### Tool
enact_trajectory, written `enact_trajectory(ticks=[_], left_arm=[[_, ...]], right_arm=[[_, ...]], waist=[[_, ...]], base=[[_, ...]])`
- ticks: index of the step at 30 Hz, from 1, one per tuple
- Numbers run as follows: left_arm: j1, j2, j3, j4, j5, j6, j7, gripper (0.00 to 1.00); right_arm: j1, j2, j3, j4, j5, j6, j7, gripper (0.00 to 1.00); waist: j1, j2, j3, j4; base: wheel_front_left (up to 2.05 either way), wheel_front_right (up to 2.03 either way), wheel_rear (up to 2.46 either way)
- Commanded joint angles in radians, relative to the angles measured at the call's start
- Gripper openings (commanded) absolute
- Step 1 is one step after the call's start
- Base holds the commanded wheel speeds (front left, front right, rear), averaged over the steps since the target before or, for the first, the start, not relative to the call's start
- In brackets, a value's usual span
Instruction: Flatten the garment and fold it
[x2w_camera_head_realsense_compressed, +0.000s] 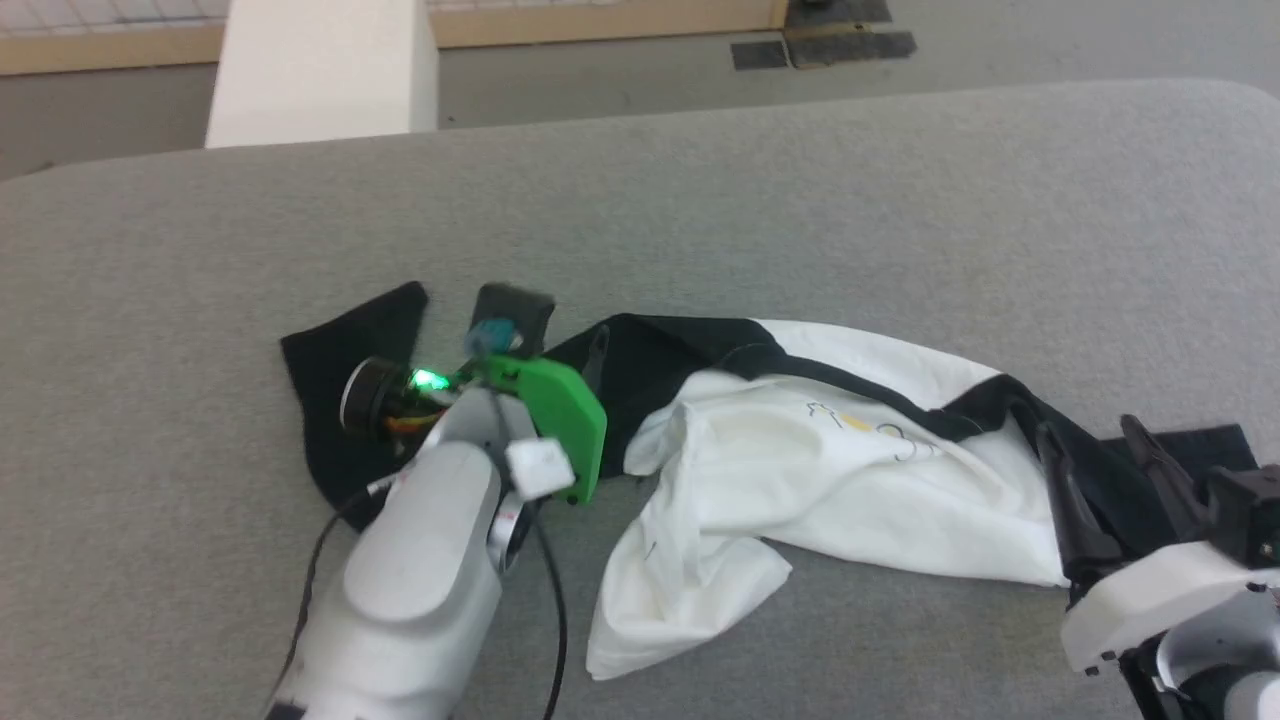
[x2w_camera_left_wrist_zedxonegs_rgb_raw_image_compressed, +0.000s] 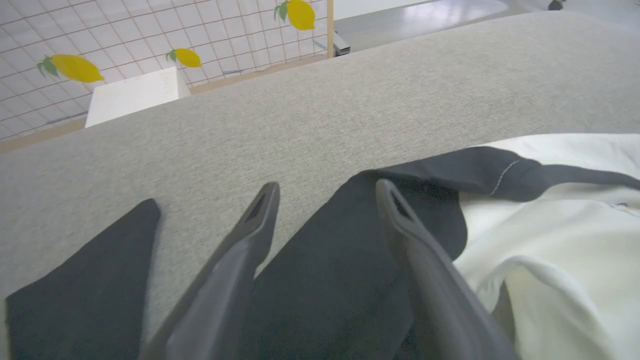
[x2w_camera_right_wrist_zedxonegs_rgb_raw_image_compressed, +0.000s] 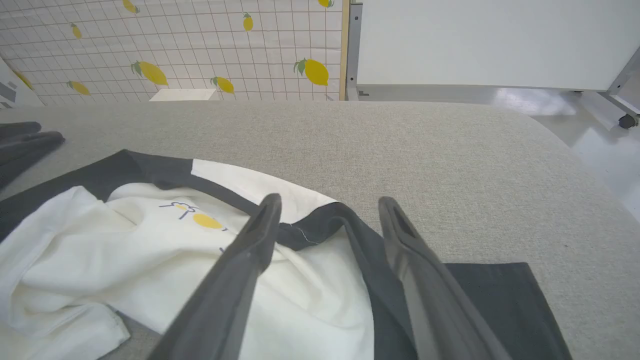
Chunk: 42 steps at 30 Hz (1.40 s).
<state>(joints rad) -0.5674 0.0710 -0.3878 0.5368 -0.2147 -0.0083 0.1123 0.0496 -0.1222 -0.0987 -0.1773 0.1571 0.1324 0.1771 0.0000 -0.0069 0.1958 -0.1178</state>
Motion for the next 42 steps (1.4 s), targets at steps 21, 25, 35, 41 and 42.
enact_trajectory(ticks=[21,25,35,41,42], left_arm=[[-0.210,0.064,-0.072,0.315,-0.036,-0.100,0.578,0.00],[-0.198,0.070,-0.069,0.279,-0.072,-0.110,0.600,0.00],[-0.157,0.165,0.036,0.129,-0.124,-0.072,0.369,0.00],[-0.082,0.200,0.066,0.065,-0.146,-0.049,0.333,0.00],[-0.072,0.200,0.068,0.056,-0.151,-0.046,0.334,0.00]], right_arm=[[-0.078,0.019,0.029,0.076,0.007,-0.002,-0.057,1.00],[-0.083,0.022,0.031,0.075,0.008,-0.002,-0.055,1.00],[-0.078,0.014,0.035,0.064,0.004,-0.002,-0.056,1.00],[-0.060,-0.039,0.080,0.091,-0.044,-0.002,-0.044,1.00],[-0.061,-0.050,0.090,0.099,-0.057,-0.002,-0.043,1.00]], waist=[[0.0000,0.0069,0.098,-0.106],[0.0000,0.0069,0.097,-0.097],[0.0000,0.0069,0.060,-0.057],[0.0000,0.0069,0.044,-0.028],[0.0000,0.0069,0.044,-0.025]], base=[[0.00,0.00,0.00],[0.00,0.00,0.00],[0.00,0.00,0.00],[0.00,0.00,0.00],[0.00,0.00,0.00]])
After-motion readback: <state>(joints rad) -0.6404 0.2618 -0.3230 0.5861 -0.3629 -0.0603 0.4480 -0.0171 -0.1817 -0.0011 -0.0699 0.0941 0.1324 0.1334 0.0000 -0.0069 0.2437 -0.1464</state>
